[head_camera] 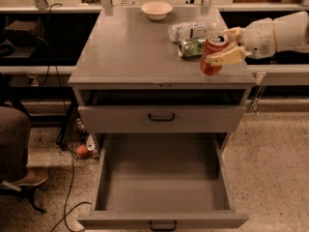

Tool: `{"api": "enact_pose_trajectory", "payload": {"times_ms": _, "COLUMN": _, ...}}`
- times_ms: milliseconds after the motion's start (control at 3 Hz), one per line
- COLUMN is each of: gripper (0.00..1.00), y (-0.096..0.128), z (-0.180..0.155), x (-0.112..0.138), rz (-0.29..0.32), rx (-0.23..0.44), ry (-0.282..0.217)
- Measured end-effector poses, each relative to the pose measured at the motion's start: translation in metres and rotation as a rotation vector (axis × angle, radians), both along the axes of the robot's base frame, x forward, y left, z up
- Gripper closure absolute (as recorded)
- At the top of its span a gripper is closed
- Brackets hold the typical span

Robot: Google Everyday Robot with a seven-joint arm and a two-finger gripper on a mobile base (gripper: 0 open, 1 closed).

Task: Pick coke can from middle drawer and place on counter

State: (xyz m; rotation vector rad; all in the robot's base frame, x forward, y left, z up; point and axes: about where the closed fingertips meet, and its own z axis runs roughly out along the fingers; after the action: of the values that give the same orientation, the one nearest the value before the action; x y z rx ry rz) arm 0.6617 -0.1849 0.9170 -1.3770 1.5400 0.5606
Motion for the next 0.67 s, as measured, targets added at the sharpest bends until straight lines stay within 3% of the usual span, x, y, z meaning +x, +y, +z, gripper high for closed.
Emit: {"api": "enact_pose_trajectory", "payload": {"times_ms": 667, "gripper": 1.0, "y": 0.008, "z": -0.02, "x": 0.03, "rz": 0.012, "rx": -0.016, "ry": 0.147}}
